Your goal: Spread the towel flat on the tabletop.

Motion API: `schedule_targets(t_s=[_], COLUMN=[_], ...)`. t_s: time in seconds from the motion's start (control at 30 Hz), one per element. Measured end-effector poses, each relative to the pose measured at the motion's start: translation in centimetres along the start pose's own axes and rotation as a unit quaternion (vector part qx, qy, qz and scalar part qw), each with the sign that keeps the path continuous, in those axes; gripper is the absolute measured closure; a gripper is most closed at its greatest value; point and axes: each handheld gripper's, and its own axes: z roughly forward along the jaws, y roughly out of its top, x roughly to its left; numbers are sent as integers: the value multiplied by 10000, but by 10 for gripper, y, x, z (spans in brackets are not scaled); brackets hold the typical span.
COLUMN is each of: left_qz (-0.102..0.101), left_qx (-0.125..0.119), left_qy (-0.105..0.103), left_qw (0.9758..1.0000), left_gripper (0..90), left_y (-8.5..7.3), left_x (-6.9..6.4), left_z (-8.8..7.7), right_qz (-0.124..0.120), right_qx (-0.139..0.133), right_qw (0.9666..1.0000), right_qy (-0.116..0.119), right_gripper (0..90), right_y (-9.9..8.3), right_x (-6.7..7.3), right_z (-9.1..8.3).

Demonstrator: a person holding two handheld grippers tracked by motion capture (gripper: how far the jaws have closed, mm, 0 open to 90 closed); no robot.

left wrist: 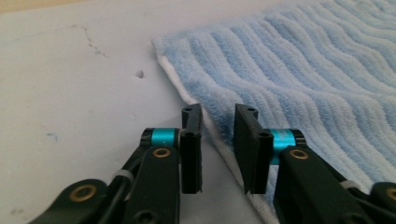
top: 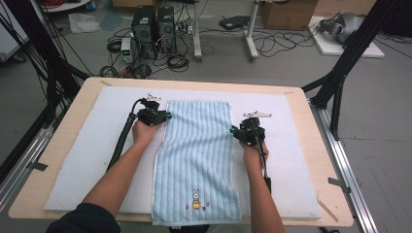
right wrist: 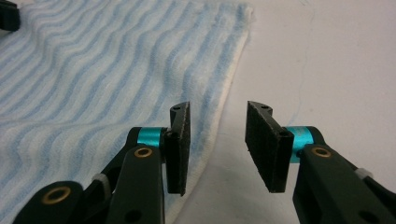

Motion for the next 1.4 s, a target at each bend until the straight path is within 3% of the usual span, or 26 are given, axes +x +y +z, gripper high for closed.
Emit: schedule_targets(t_s=[0.03, 0.1, 0.13, 0.17, 0.23, 0.27, 0.3, 0.33, 0.37, 0.43, 0.53, 0.63, 0.77, 0.8, 0.87, 0.93, 1.0, 1.03, 1.17, 1.27, 1.4], left_qz=[125, 327, 299, 183, -147, -224, -361, -498, -578, -594, -601, -663, -675, -706, -716, -689, -662, -615, -685, -676, -494], left_qx=[3, 2, -8, -24, -64, -69, -86, -111, -83, -28, -46, -223, -224, -262, -252, -245, -211, -187, -248, -56, -78], left_qy=[7, 153, 284, 427, 481, 522, 505, 371, 248, 114, 32, -44, -135, -148, -173, -230, -286, -307, -434, -721, -992], left_qw=[9999, 9993, 9991, 9989, 9987, 9984, 9980, 9980, 9980, 9982, 9982, 9975, 9974, 9970, 9970, 9971, 9972, 9975, 9964, 9951, 9938], left_gripper=[869, 884, 885, 884, 879, 842, 737, 594, 529, 489, 481, 481, 481, 481, 481, 481, 479, 472, 474, 478, 529], left_y=[1, 3, 3, 4, 5, 5, 5, 4, 4, 1, -5, -10, -13, -14, -15, -17, -19, -20, -28, -32, -30], left_x=[-2, -5, -3, 0, 6, 7, 10, 13, 17, 22, 24, 26, 25, 25, 24, 22, 21, 21, 19, 14, -2], left_z=[1, 3, 4, 5, 6, 6, 5, 4, 1, -5, -15, -25, -30, -31, -33, -35, -38, -39, -47, -47, -40], right_qz=[-29, -60, -78, -74, -100, -116, -104, -95, -92, -138, -37, 55, 24, -33, -171, -293, 20, 147, -53, -149, -390], right_qx=[16, 25, 30, 46, 53, 50, 47, 32, 34, 0, 16, 43, 299, 230, 256, 165, 79, 47, -113, -114, -219], right_qw=[10000, 10000, 10000, 10000, 9999, 9999, 9999, 9999, 9999, 9999, 9999, 9998, 9995, 9997, 9995, 9986, 9985, 9986, 9993, 9998, 9990], right_qy=[0, 6, -12, -35, -82, -75, -72, -51, -21, 7, 92, 189, 95, 62, -48, -412, -535, -506, -364, -114, 16], right_gripper=[603, 603, 604, 604, 604, 604, 603, 602, 602, 602, 603, 618, 789, 854, 873, 871, 806, 757, 672, 637, 623], right_y=[0, 0, 0, 1, 1, 1, 1, 1, 2, 2, 1, 1, 0, 1, 5, 7, 4, 4, 0, -1, -9], right_x=[1, 4, 5, 6, 8, 8, 9, 9, 10, 10, 9, 10, 14, 13, 12, 12, 9, 10, 9, 9, 11], right_z=[0, 1, 0, 0, -2, -3, -5, -7, -8, -10, -7, 4, 23, 24, 28, 30, 30, 29, 17, 3, -16])
